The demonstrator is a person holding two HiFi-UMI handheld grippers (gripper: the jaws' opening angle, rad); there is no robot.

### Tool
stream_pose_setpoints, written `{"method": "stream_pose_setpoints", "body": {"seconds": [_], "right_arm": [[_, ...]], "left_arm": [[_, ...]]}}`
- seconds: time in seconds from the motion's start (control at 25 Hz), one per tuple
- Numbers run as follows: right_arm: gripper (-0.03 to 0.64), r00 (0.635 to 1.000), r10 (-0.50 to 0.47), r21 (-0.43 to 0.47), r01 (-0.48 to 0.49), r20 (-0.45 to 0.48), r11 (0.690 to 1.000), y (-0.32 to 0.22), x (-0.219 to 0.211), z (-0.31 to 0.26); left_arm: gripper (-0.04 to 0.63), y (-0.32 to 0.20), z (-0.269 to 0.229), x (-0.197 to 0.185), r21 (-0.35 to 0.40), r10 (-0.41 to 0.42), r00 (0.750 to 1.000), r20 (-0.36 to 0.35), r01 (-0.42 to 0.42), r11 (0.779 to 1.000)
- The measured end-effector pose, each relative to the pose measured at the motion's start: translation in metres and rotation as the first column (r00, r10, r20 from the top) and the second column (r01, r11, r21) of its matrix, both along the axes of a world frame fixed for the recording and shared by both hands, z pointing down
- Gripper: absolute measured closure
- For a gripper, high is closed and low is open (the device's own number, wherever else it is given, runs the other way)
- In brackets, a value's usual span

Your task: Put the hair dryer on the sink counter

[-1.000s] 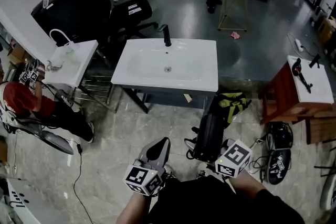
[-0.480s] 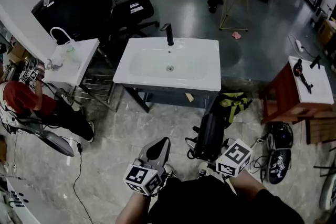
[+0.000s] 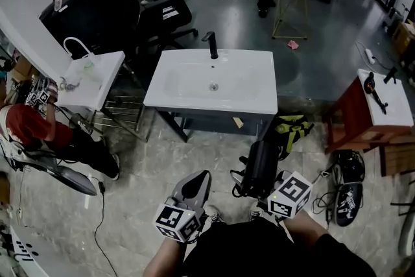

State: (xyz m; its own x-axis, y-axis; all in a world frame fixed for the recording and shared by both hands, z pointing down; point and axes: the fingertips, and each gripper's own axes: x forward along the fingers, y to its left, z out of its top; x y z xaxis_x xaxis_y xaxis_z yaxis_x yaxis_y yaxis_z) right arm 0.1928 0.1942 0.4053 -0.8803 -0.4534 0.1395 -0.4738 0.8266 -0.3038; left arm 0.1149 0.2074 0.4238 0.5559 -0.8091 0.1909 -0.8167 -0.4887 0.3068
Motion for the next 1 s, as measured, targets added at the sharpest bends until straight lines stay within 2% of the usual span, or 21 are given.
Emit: {"method": "stream_pose_setpoints", "body": {"seconds": [0.52, 1.0], "right_arm": [[0.433, 0.999, 0.038, -0.019, -0.038, -0.006, 0.999, -0.005, -0.043, 0.004], [0.433, 0.997, 0.079, -0.025, -0.078, 0.011, 0.997, -0.003, -0.096, 0.008]], "left_arm": [[0.592, -0.003, 0.005, -0.047, -0.009, 0.018, 1.000, -0.025, -0.018, 1.000], [0.592, 0.002, 0.010, -0.107, -0.012, 0.040, 0.999, -0.019, -0.040, 0.999]]}}
